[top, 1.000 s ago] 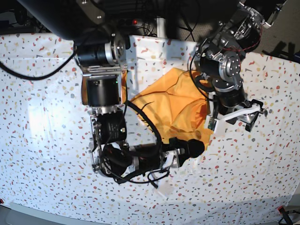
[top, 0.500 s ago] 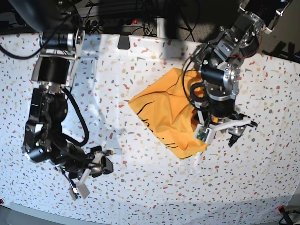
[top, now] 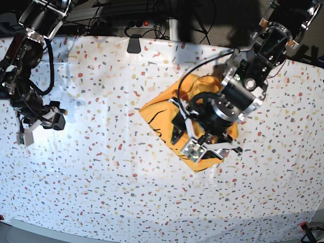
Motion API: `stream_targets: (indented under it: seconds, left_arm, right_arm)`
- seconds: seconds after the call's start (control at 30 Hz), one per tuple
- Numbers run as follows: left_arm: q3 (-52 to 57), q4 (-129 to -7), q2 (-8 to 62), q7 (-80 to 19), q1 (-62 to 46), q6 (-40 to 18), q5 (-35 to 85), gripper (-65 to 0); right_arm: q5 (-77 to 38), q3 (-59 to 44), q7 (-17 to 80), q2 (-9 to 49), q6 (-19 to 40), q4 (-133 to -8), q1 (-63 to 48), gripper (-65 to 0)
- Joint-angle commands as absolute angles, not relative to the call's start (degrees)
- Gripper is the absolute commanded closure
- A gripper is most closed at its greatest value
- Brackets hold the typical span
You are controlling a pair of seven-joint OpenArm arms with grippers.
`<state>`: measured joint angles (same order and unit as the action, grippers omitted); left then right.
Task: Fold the T-shirt properly
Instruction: 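Open the right gripper and withdraw it from the folded bundle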
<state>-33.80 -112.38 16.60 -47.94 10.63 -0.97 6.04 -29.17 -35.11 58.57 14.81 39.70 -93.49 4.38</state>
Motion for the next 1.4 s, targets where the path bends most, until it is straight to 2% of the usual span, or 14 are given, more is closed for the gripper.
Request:
stream_targets:
  seconds: [0.0, 0.2, 0.4, 0.6, 0.8, 0.87, 0.93, 1.03, 1.37]
  left_arm:
    - [-33.5, -112.9, 15.4, -46.3, 11.2, -0.5, 5.7, -35.6]
    - [-33.6, -105.4, 5.7, -48.4, 10.5, 0.8, -0.2, -35.6]
    - [-33.6, -93.4, -2.9, -48.6, 10.6, 0.8, -20.1, -35.6]
    - [-33.6, -86.3, -3.6, -51.3, 11.0, 1.7, -23.1, -35.6]
    - [-33.6, -86.6, -3.7, -54.2, 12.1, 7.6, -29.1, -34.9]
    - [-33.6, -87.4, -3.7, -54.9, 12.5, 7.6, -29.1, -30.9]
    - [-33.6, -88.5, -3.6, -55.0, 12.5, 7.5, -29.1, -22.6]
    - [-33.6, -90.4, -3.6, -56.1, 12.5, 7.5, -29.1, -0.6]
    - [-33.6, -103.0, -3.6, -67.4, 12.5, 7.5, -29.2, 0.0]
  right_arm:
    - [-31.3, -36.6, 57.9, 15.6, 40.0, -94.7, 4.8, -23.1]
    - [-38.0, -42.4, 61.3, 16.0, 40.0, -94.7, 3.8, -23.1]
    - [-38.4, -42.4, 61.8, 16.1, 40.0, -94.7, 3.8, -23.1]
    - [-39.5, -42.4, 61.8, 16.1, 40.0, -94.7, 3.8, -23.1]
    - [-39.7, -42.4, 61.8, 16.1, 40.0, -94.7, 3.8, -23.1]
    - [-39.7, -42.4, 61.8, 16.1, 40.0, -94.7, 3.8, -23.1]
    - [-39.7, -42.4, 61.8, 16.1, 40.0, -94.7, 3.8, -23.1]
    - [-39.7, -42.4, 61.8, 16.1, 40.0, -94.7, 3.8, -23.1]
    - [-39.7, -42.4, 61.8, 16.1, 40.0, -94.7, 3.8, -23.1]
